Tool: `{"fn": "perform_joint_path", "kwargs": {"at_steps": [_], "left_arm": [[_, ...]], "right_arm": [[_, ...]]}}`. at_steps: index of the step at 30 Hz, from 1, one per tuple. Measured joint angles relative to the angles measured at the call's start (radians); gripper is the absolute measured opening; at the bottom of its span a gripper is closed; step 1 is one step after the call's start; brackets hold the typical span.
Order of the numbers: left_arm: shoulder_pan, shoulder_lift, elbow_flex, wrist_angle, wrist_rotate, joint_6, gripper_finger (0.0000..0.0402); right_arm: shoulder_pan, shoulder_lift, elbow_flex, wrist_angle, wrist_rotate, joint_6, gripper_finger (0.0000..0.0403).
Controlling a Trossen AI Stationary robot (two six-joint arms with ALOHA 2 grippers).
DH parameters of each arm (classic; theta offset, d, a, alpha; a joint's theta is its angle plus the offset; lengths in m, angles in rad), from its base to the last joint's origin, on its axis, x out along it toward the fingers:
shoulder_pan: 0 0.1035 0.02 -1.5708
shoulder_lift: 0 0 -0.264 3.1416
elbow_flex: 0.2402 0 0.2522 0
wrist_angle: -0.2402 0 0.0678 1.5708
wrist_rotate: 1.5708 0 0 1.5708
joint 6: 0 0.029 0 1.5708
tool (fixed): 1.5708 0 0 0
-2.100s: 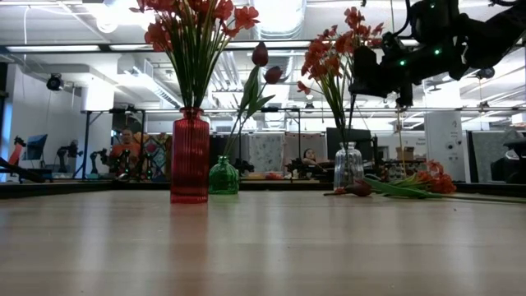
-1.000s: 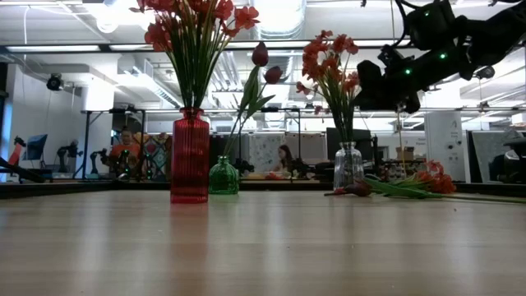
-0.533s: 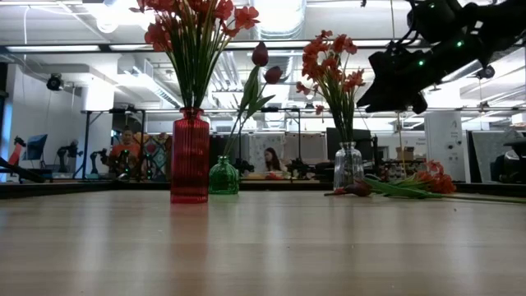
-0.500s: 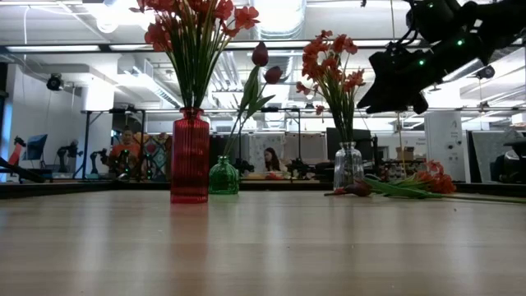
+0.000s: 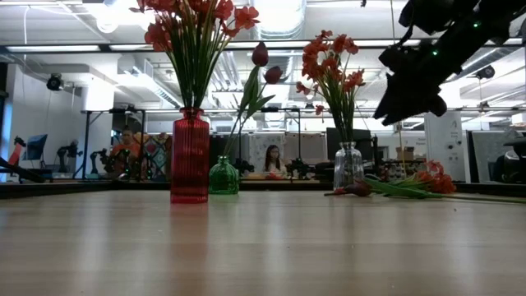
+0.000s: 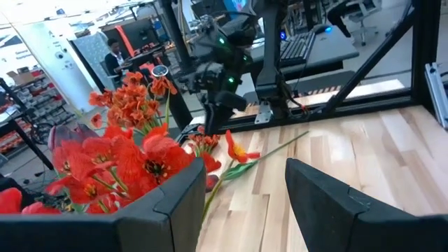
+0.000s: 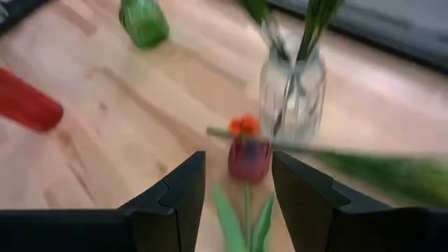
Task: Sort flowers into vase by color
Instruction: Put the dark red tulip into the green vase
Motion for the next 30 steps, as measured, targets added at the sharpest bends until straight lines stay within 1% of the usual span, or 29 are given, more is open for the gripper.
{"fn": "perform_joint_path", "kwargs": {"at_steps": [6,7,11,13,15,22,25,30], "left_arm": [[-0.004,0.000,0.015,0.003,0.010,-0.023,0.0180],[-0.004,0.000,0.019,0.004,0.022,-0.027,0.0180],[-0.006,0.000,0.034,0.004,0.126,-0.028,0.0180],[-0.008,0.000,0.044,0.007,0.161,-0.028,0.0180],[-0.012,0.000,0.051,0.009,0.172,-0.029,0.0180],[-0.019,0.003,0.056,0.016,0.174,-0.055,0.0180],[-0.019,0.019,0.056,0.046,0.174,-0.062,0.0180],[-0.019,0.059,0.091,0.067,0.174,-0.058,0.0180]], "right_arm": [[0.079,0.001,0.000,-0.115,0.002,0.121,0.0160],[0.091,0.005,0.000,-0.125,0.002,0.129,0.0161],[0.139,0.042,-0.016,-0.145,0.001,0.145,0.0168],[0.161,0.076,-0.021,-0.145,-0.001,0.159,0.0172],[0.178,0.117,-0.022,-0.143,-0.001,0.167,0.0178],[0.192,0.286,-0.023,-0.140,0.003,0.179,0.0210],[0.192,0.358,-0.023,-0.120,0.005,0.180,0.0222],[0.192,0.457,-0.023,-0.053,0.007,0.173,0.0227]]}}
